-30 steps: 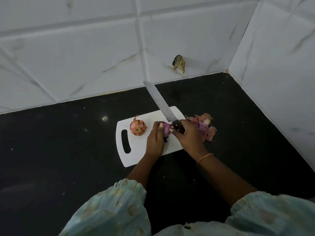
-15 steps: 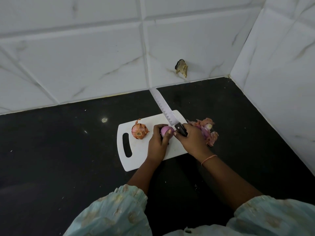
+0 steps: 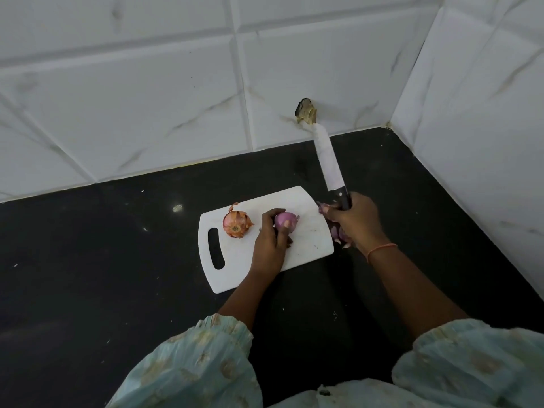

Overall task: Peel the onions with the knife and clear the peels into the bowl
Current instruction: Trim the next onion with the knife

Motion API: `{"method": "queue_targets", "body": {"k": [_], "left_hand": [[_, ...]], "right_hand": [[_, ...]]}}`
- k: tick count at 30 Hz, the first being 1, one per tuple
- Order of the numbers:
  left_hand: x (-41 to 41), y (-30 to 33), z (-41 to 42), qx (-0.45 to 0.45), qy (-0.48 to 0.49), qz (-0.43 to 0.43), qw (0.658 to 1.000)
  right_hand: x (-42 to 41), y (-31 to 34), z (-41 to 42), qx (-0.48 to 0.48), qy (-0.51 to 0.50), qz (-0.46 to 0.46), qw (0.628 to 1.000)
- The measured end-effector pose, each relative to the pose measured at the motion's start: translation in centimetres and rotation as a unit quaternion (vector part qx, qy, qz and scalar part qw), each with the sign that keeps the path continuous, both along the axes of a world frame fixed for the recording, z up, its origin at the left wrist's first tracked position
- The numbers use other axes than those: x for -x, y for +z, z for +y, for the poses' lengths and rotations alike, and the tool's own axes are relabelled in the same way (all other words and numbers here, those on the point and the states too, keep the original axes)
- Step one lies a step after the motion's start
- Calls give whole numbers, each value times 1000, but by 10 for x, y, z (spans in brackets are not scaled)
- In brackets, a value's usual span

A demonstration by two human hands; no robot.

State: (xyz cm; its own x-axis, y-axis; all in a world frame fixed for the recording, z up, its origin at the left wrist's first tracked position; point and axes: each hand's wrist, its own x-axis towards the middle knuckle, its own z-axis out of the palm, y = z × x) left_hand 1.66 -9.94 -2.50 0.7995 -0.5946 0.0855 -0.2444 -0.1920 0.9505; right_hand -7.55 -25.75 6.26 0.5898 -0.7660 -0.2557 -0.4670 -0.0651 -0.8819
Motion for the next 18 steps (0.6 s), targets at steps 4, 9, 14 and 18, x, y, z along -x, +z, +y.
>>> {"method": "queue_targets", "body": {"k": [4,9,14,18], "left_hand": [[-1,-6,0,-5,16,7,1000],[0,-7,-1,1,24,10,1000],[1,-3,-1,19,20,12,1000],[2,0,0,24,8,20,999]], "right_hand": [[14,-11,-8,93,-3,73,993],[18,-14,0,99,-19,13,995],[-4,-14,32,99,80,15,992],[-16,-21,53,65,91,9,994]]}}
